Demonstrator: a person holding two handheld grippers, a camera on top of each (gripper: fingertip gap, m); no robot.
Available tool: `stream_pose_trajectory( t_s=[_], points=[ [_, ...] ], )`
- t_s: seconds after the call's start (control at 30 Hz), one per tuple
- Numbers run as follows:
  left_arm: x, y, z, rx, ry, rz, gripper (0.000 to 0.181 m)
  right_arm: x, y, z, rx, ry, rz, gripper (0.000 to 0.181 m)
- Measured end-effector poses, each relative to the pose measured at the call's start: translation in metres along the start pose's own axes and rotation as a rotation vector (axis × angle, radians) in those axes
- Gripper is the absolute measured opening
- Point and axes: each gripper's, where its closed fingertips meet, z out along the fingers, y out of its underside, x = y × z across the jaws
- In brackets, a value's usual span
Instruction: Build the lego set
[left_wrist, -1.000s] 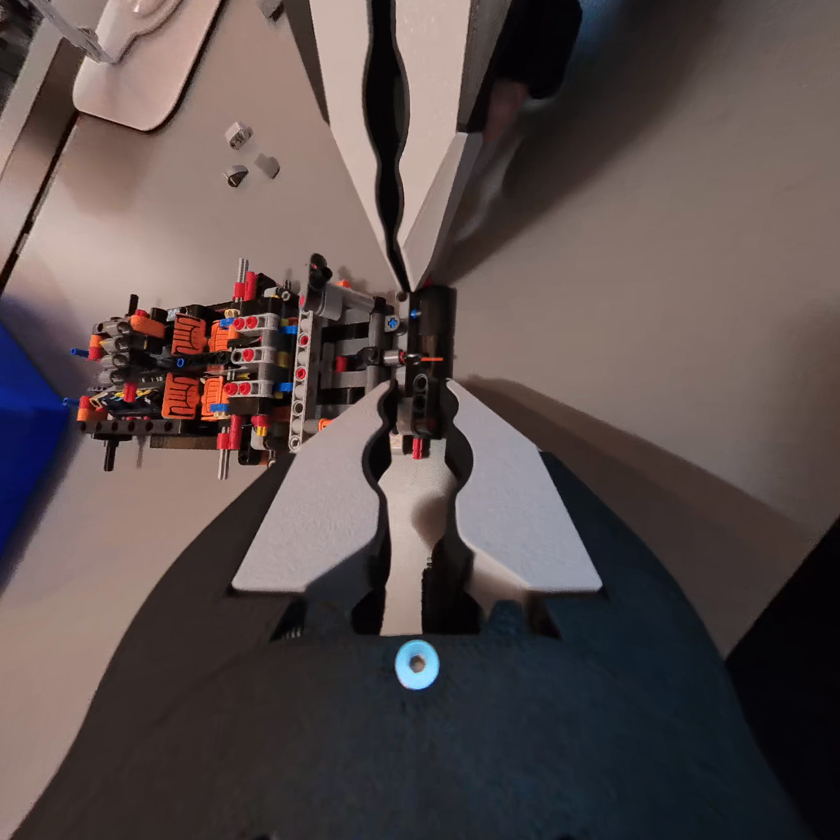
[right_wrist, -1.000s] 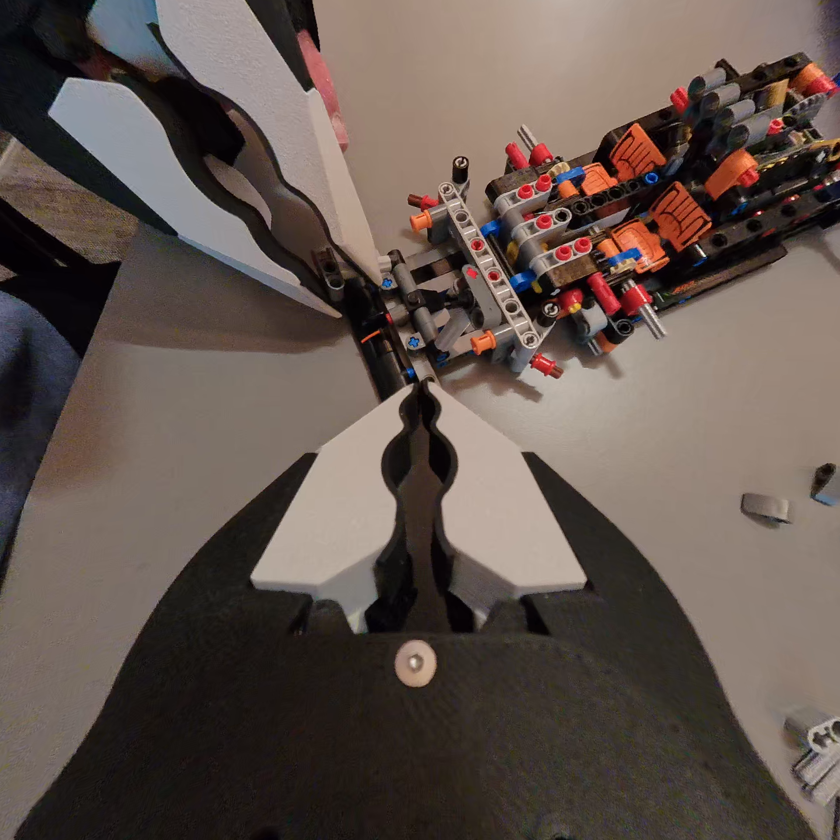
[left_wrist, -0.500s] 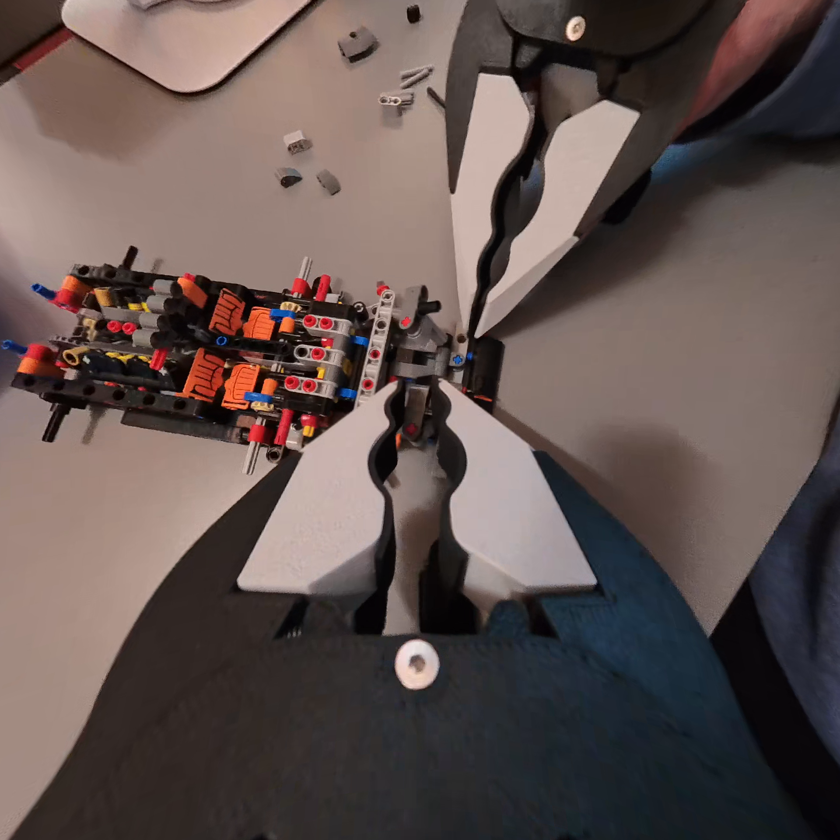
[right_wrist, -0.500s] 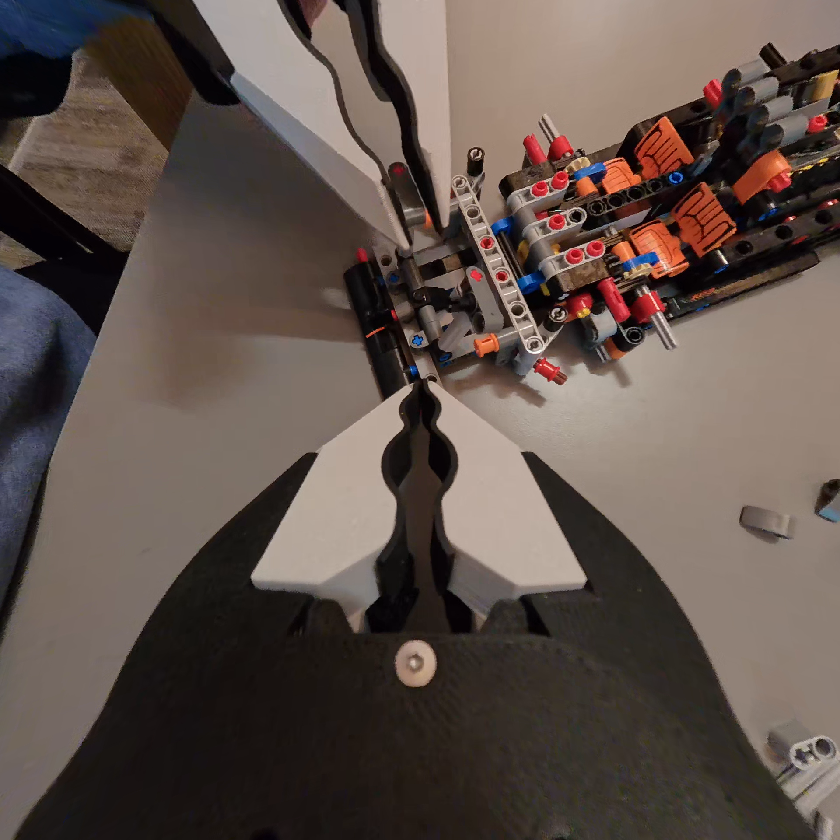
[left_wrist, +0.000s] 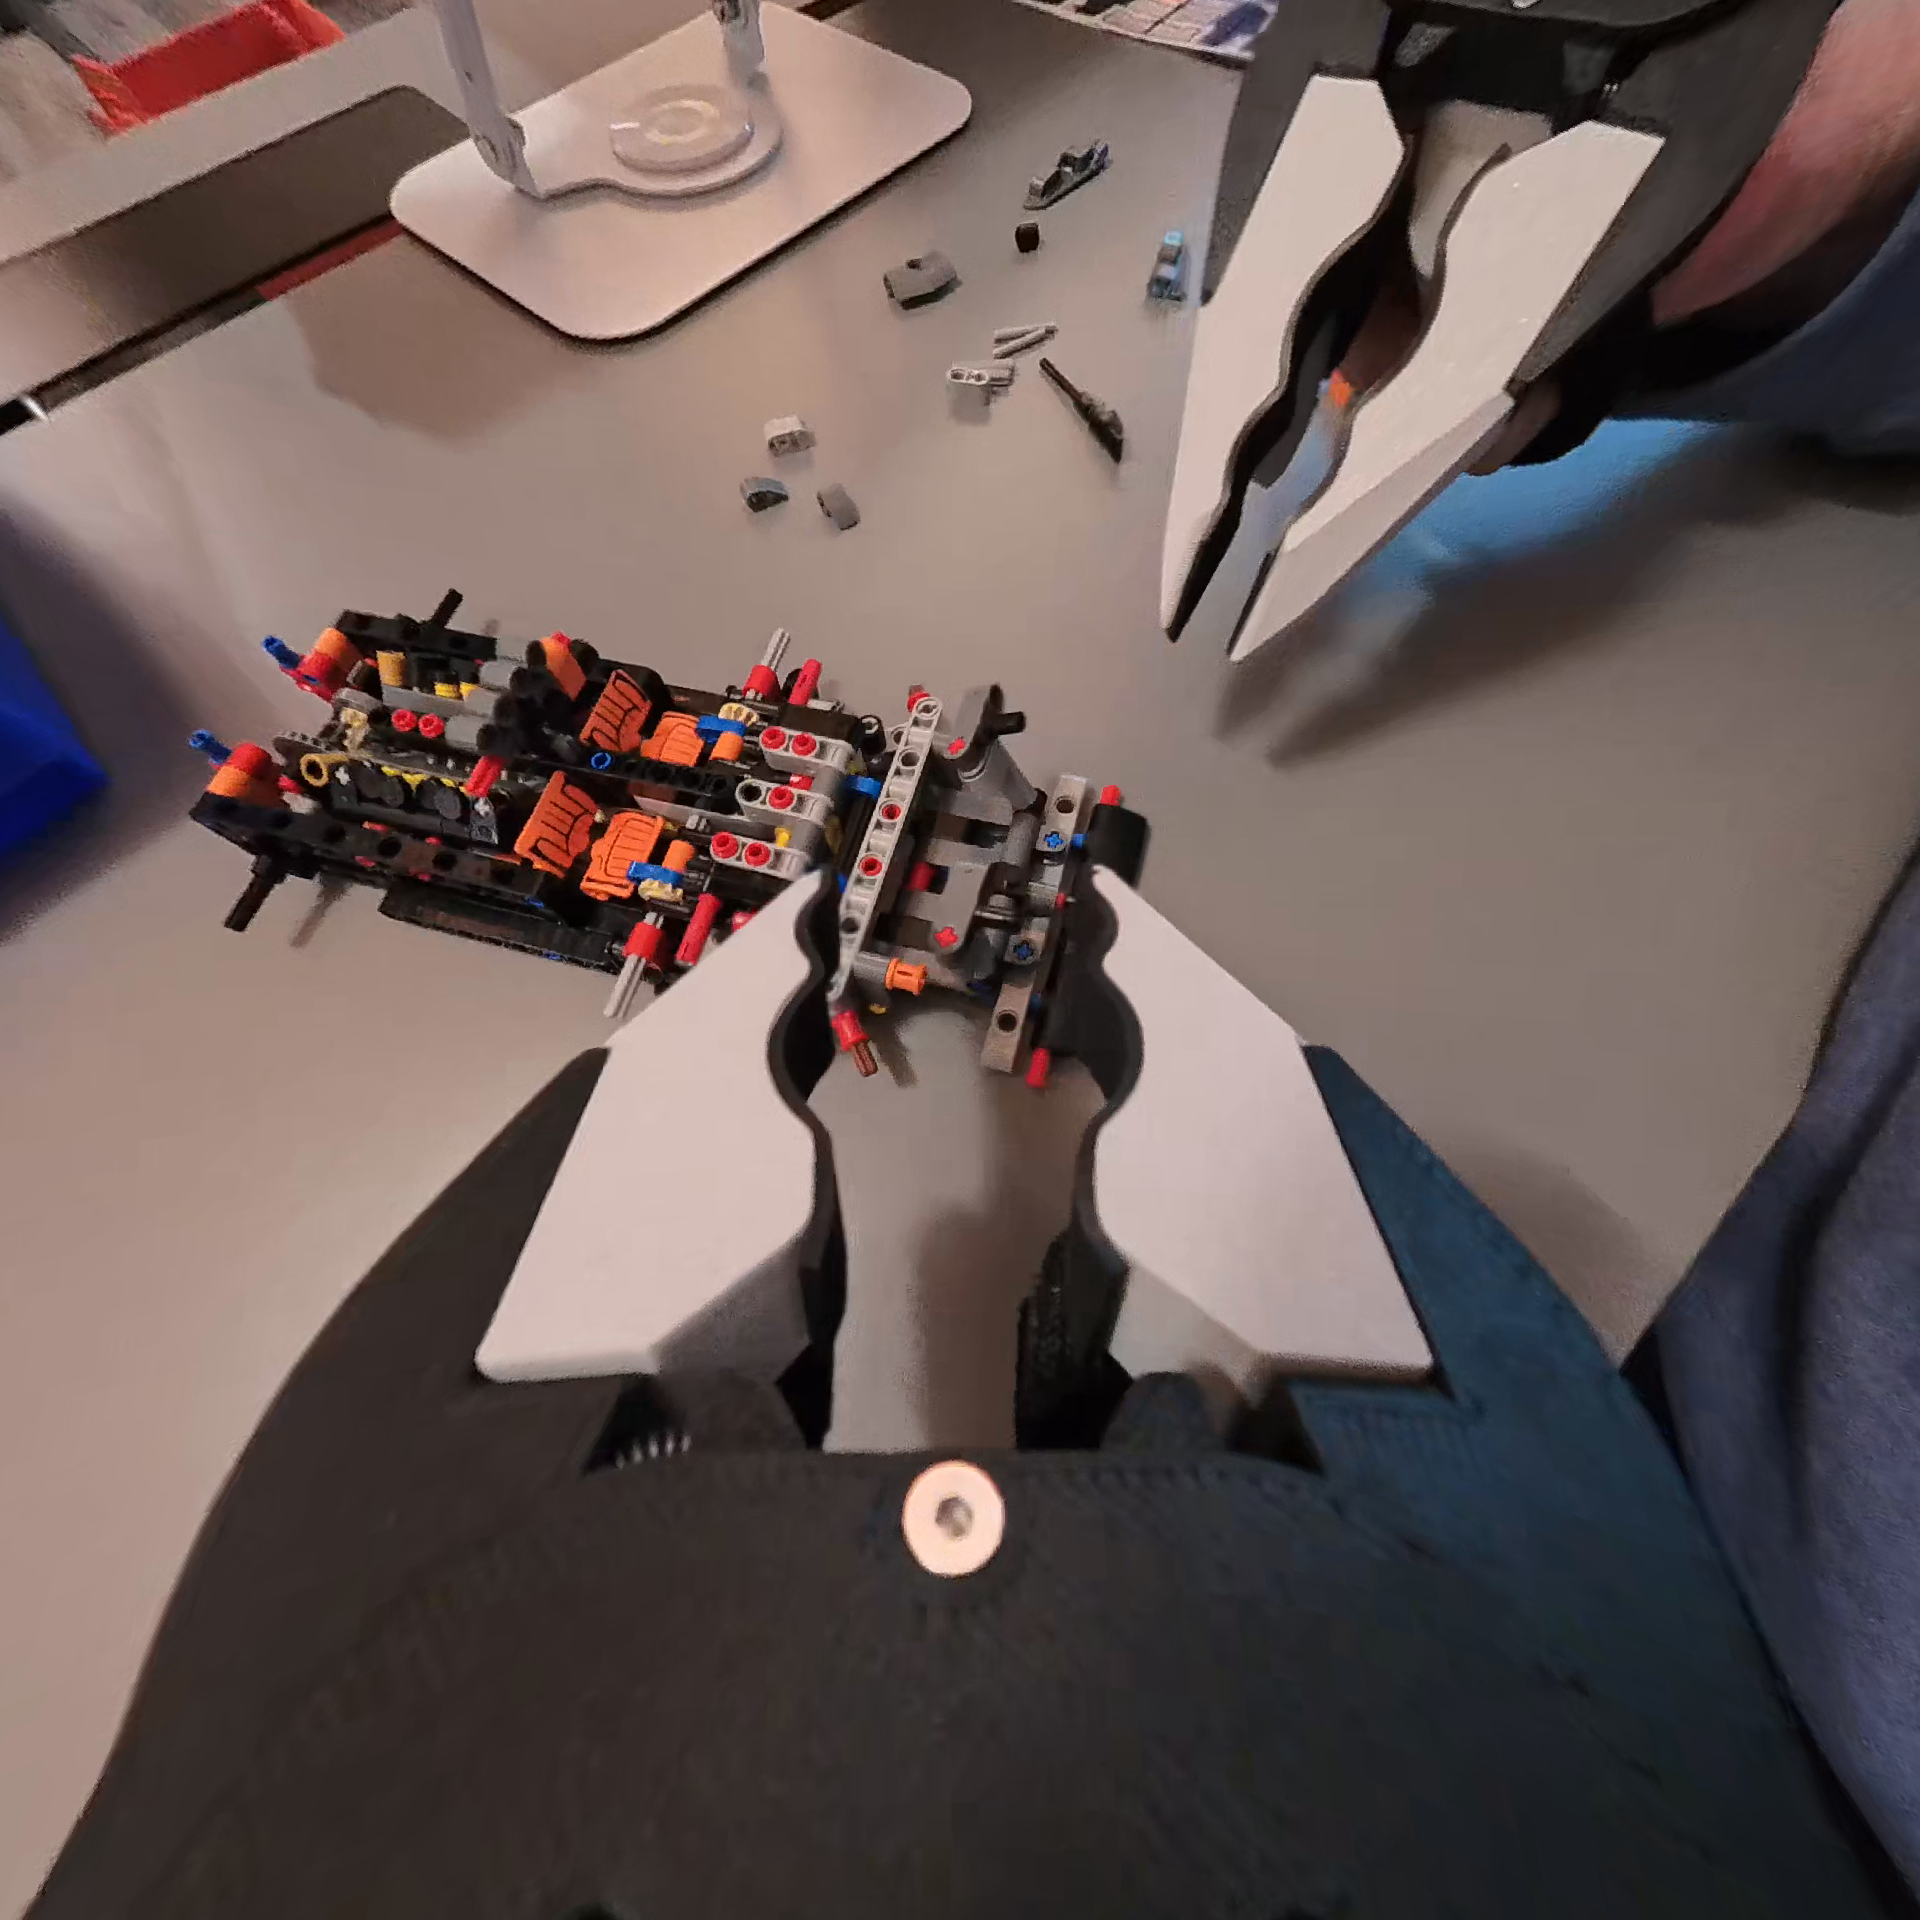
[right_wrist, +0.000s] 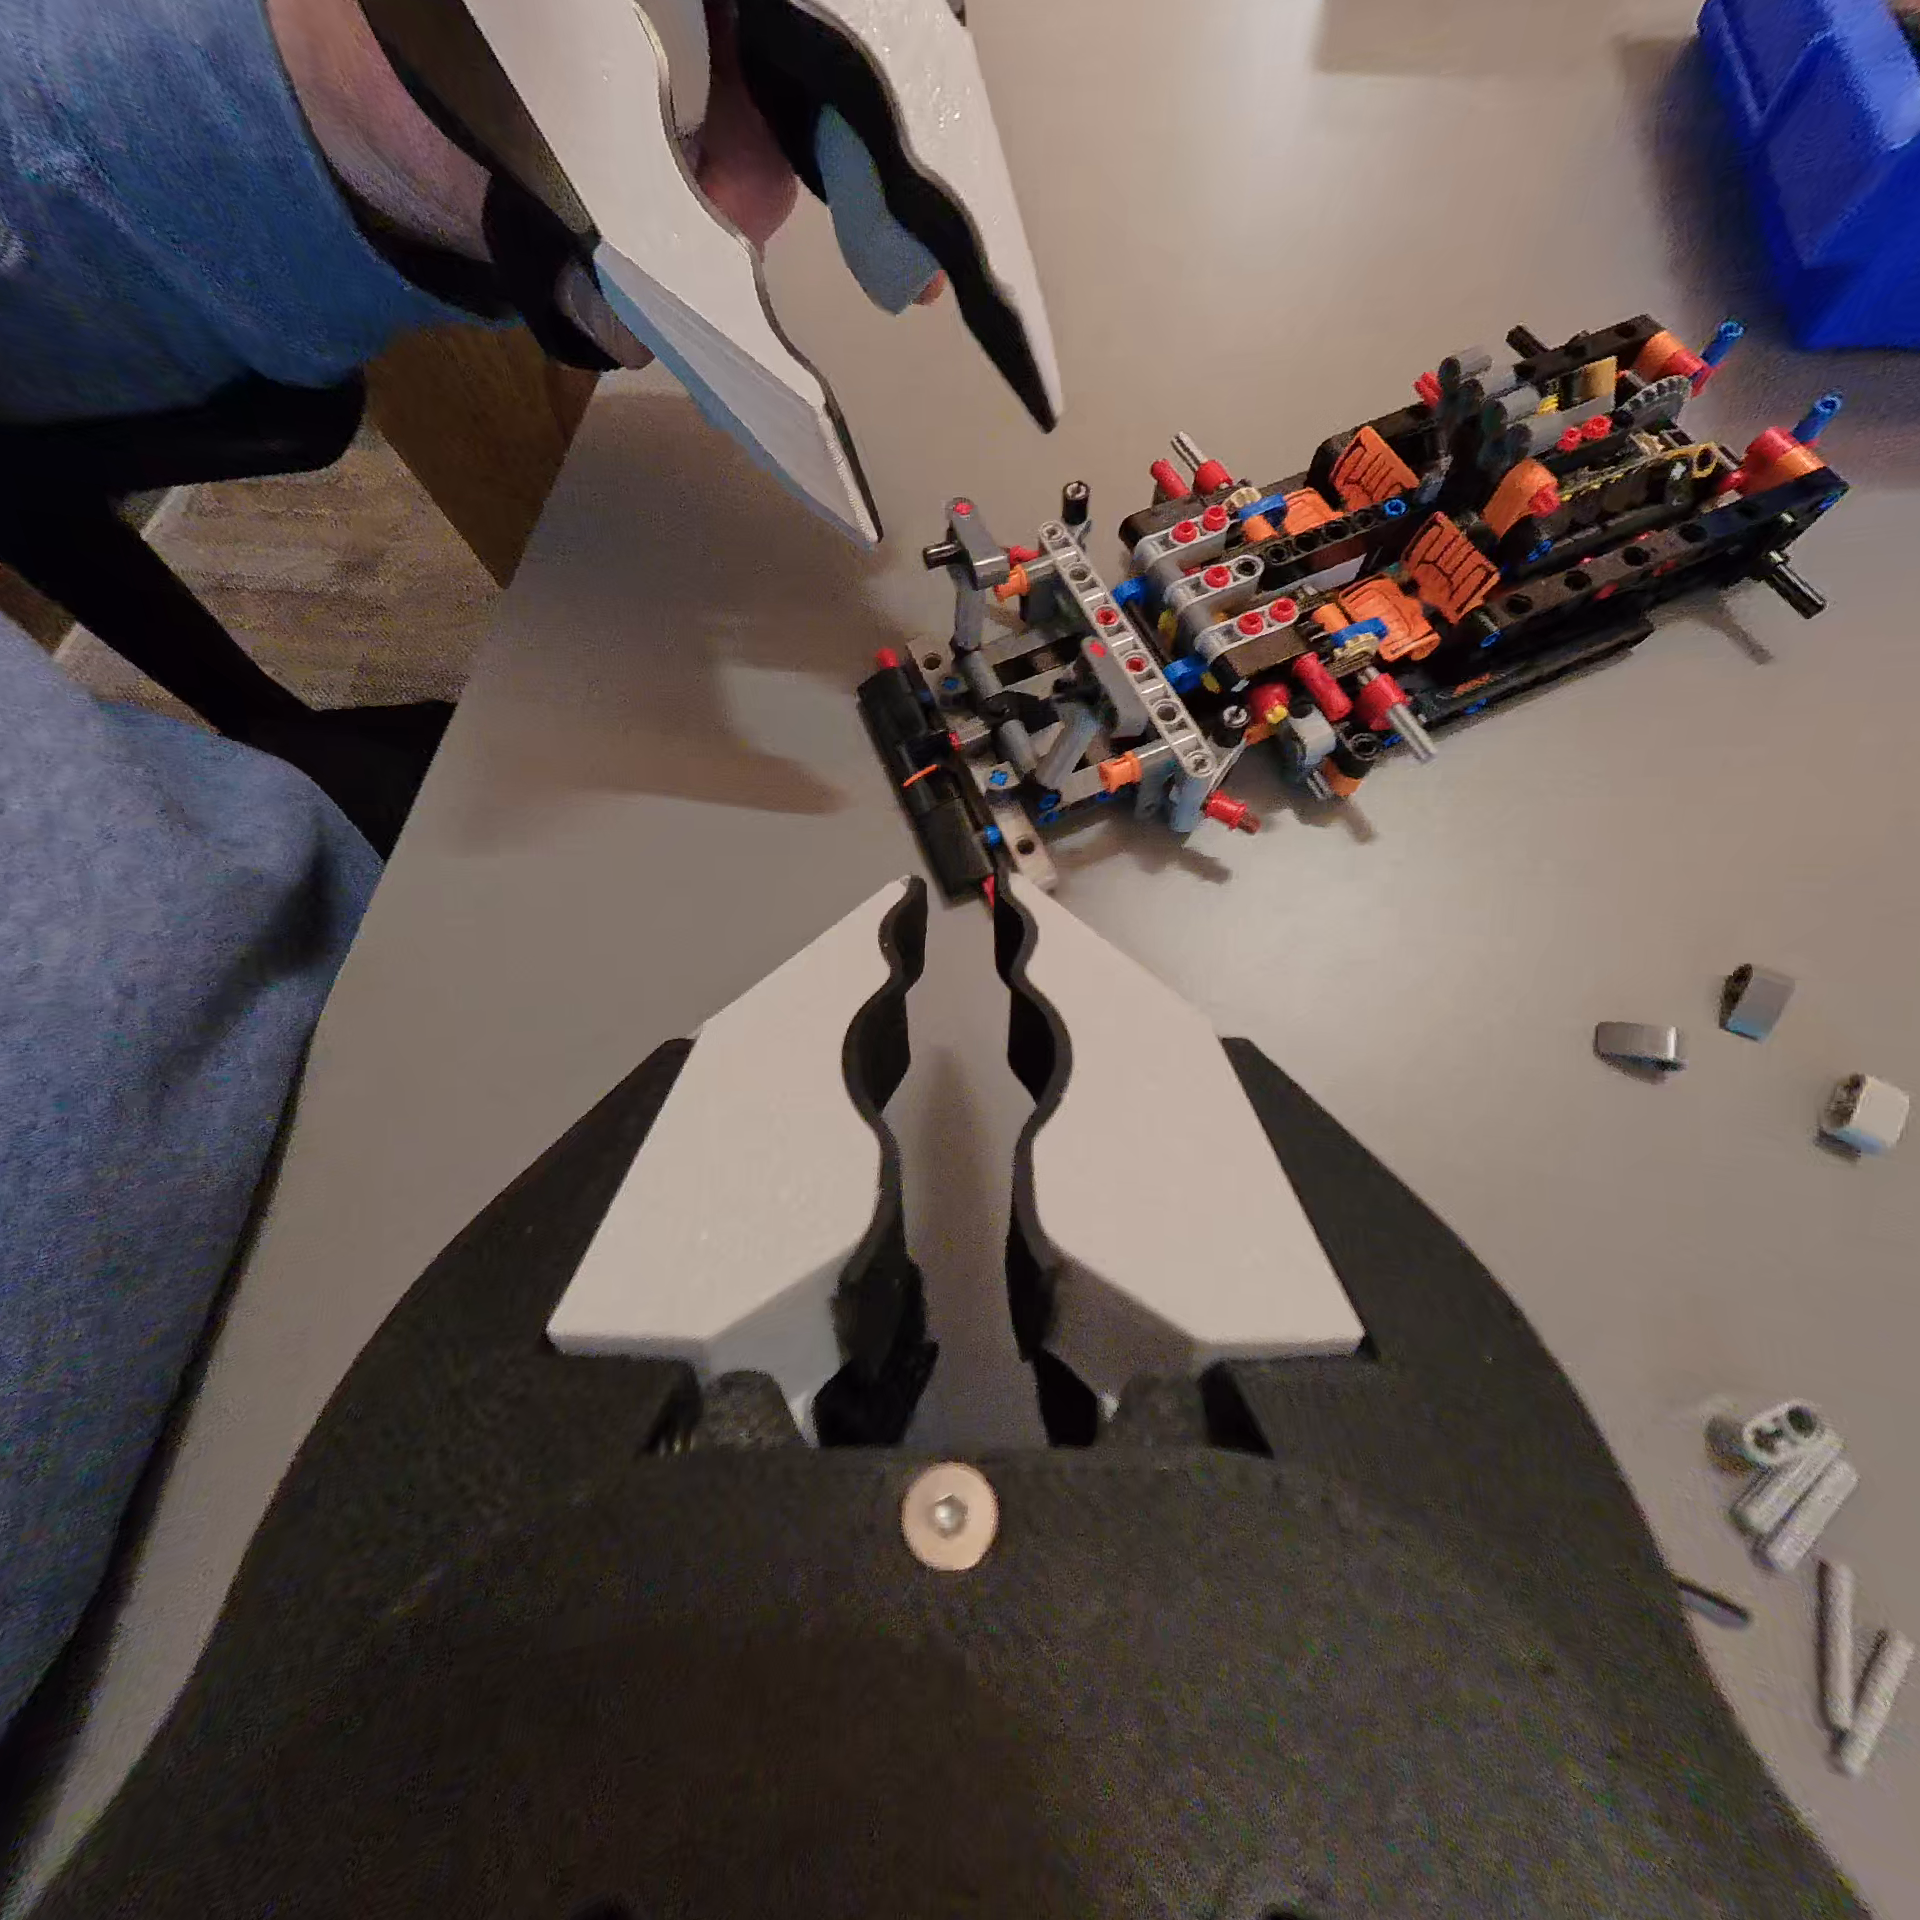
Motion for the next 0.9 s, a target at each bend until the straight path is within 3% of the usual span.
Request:
stream_pose_trajectory(
  t_s=[0.2,0.43,0.57,0.8,0.9],
  points=[
    [0.012,-0.028,-0.002,0.059,-0.046,0.079,0.062,-0.02,0.009,-0.013,0.031,0.02,-0.004,0.012],
    [0.016,-0.028,0.014,0.006,-0.082,0.107,0.079,-0.025,0.023,-0.028,0.022,0.073,-0.024,0.014],
    [-0.003,-0.02,0.018,-0.028,-0.132,0.069,0.083,-0.023,0.027,-0.041,0.038,0.102,-0.026,0.014],
    [-0.064,-0.012,0.014,-0.014,-0.2,-0.097,0.08,-0.016,0.034,-0.059,0.08,0.149,-0.022,0.016],
    [-0.073,-0.024,0.01,0.049,-0.189,-0.145,0.072,-0.012,0.035,-0.068,0.094,0.176,-0.024,0.015]
  ],
)
